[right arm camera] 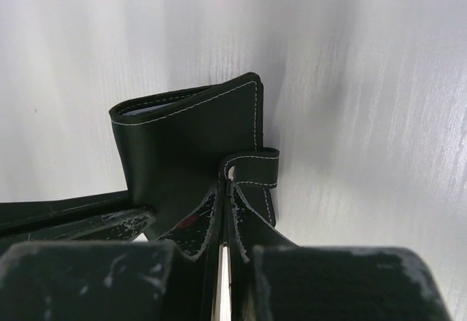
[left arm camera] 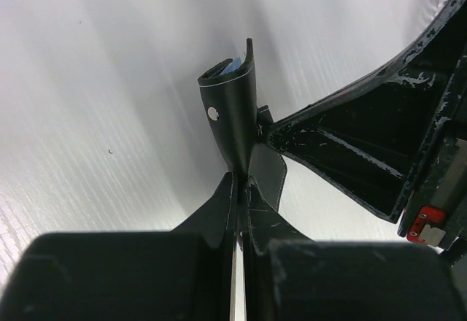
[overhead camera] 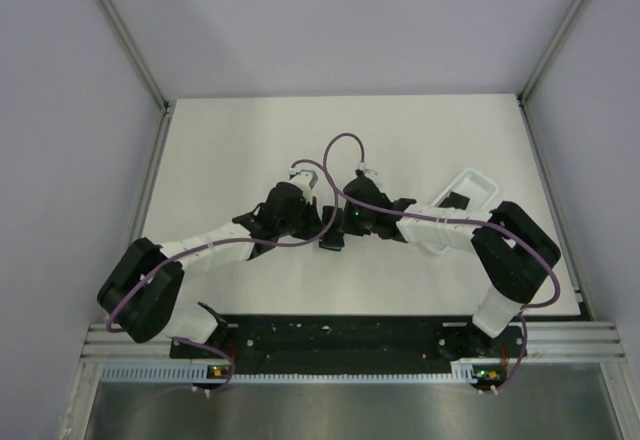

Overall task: Put the credit cards into the card holder
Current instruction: Open the card holder at the center of the board.

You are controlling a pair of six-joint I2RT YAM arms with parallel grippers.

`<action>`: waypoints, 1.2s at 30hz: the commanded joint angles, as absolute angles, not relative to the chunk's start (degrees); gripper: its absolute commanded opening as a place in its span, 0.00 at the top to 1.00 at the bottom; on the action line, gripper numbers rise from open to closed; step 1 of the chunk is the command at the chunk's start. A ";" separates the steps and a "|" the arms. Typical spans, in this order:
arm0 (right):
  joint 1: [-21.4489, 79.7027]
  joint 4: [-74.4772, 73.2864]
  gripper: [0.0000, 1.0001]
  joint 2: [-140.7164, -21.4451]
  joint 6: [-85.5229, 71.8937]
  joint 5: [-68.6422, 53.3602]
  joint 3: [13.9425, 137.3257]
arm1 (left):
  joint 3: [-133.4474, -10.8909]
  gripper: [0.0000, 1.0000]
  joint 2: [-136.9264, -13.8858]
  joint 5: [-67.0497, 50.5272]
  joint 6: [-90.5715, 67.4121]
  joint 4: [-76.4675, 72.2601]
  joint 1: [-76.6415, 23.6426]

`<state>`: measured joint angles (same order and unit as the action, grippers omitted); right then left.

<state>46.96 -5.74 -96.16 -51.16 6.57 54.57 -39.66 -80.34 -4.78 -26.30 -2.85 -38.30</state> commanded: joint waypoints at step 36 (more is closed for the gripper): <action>45.79 3.70 0.58 -92.55 -49.22 -0.27 52.29 | -40.69 1.00 -77.78 -5.71 -27.16 -5.71 -38.23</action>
<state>45.36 2.98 -91.05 -48.12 -0.80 48.97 -39.66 -79.26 -4.34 -26.81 -2.52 -38.30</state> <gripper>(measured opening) 0.424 0.030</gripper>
